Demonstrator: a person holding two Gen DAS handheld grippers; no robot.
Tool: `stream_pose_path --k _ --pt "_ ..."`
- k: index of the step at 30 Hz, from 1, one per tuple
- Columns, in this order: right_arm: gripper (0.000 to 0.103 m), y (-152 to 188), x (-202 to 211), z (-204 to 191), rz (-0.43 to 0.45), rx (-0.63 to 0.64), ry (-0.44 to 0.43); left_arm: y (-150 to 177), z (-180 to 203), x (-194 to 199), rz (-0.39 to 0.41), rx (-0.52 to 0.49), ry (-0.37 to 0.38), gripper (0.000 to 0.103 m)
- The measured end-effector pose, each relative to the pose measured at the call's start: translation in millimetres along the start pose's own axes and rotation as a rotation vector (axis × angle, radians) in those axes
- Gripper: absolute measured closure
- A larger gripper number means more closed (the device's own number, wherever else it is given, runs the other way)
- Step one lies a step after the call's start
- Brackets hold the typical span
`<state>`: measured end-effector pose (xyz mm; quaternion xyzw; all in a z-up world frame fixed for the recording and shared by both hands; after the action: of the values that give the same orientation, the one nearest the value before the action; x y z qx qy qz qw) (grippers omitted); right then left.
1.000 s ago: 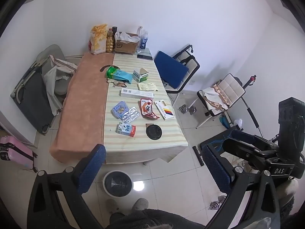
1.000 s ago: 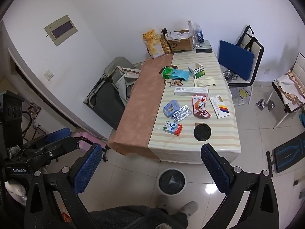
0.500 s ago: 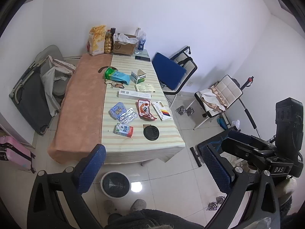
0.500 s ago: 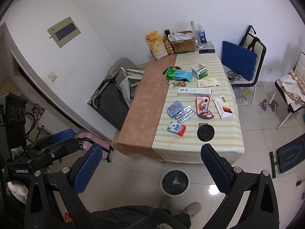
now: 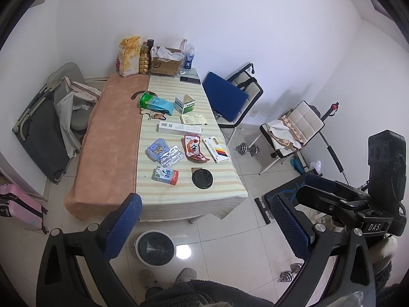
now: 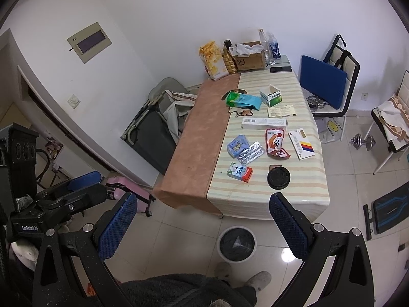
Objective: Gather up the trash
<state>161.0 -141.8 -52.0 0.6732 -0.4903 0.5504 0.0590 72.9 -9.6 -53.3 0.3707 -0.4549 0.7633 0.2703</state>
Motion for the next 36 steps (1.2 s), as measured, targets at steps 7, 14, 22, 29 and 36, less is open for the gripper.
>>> stream_pose_path --k 7,14,22,29,36 --pt "0.0 1.2 1.2 0.3 0.002 0.002 -0.001 -1.7 2.1 2.3 0.003 0.002 -0.002 0.0" --pt "0.0 0.3 1.9 -2.4 0.005 0.006 -0.003 0.3 1.3 1.7 0.004 0.0 0.0 0.0" --pt "0.0 0.4 0.0 -5.2 0.003 0.011 -0.007 -0.2 3.2 3.5 0.006 0.0 0.0 0.0" --pt "0.0 0.5 -1.2 -5.6 0.003 0.012 -0.008 -1.0 4.6 4.3 0.006 -0.003 0.001 0.0" --pt "0.0 1.0 -3.3 -7.4 0.002 0.016 -0.008 -3.4 6.5 6.1 0.005 -0.001 0.003 0.0"
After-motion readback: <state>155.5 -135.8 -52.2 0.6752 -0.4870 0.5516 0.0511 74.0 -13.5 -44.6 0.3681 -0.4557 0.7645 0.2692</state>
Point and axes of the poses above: each gripper's, at about its wrist camera, not at the fingertips, and x roughly against the way its jaws point, z to its right, y to its underside, the point moved 10 cm from there along -x, roughly the way its jaws point, and after that the axes turned 7 degrees about -z, right-handed, at the moved point
